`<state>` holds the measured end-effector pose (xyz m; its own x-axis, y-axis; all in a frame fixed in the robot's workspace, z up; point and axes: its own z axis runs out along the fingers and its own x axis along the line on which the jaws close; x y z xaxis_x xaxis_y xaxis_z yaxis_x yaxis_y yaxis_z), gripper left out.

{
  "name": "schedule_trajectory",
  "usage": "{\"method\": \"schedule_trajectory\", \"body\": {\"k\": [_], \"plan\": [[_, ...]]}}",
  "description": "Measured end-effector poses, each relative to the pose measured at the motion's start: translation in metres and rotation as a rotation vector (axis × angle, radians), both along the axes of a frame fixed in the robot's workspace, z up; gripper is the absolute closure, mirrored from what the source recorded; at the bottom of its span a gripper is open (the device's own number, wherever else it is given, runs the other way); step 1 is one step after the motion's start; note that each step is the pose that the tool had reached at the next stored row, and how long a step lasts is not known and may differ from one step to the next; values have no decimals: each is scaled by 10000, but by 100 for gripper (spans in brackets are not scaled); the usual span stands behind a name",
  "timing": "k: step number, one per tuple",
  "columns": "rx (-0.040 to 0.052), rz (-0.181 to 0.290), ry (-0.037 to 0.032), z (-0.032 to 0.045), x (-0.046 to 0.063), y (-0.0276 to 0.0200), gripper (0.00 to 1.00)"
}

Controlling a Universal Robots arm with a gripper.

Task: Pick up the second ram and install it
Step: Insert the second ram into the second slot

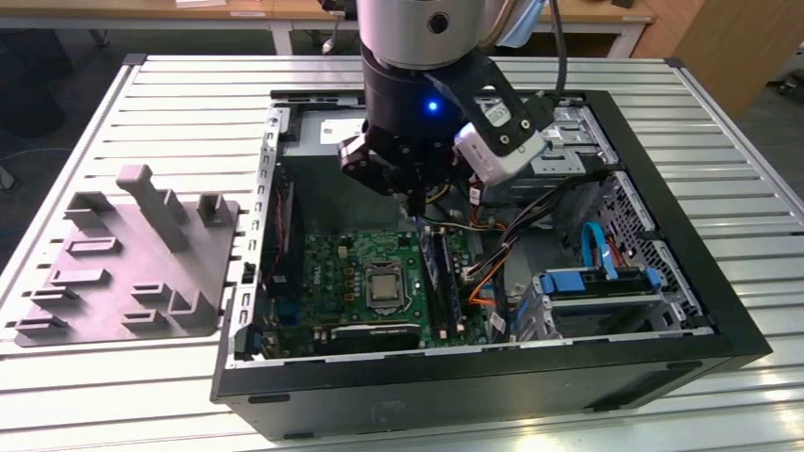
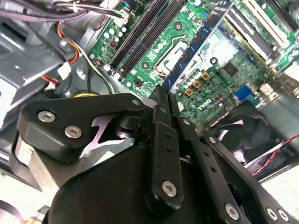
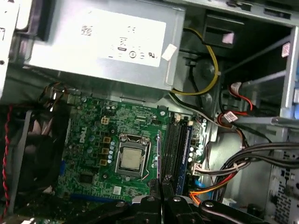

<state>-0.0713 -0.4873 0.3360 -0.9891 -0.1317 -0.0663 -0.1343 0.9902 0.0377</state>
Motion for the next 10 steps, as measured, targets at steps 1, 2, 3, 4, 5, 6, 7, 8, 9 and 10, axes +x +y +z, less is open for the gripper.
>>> {"method": "schedule_trajectory", "body": {"k": [1, 2, 3, 4, 5, 6, 7, 8, 9, 10], "plan": [[0, -179, 0, -2, 0, 0, 87], [1, -360, 0, -4, 0, 0, 87], [0, -538, 0, -5, 0, 0, 87], [0, -721, 0, -6, 0, 0, 87], [-1, -852, 2, -5, 0, 0, 87], [-2, -858, 2, -5, 0, 0, 87], [-2, -862, 1, -5, 0, 0, 87], [-1, -864, 1, -6, 0, 0, 87], [0, -867, 0, -6, 0, 0, 87], [0, -869, 0, -6, 0, 0, 87]]}}
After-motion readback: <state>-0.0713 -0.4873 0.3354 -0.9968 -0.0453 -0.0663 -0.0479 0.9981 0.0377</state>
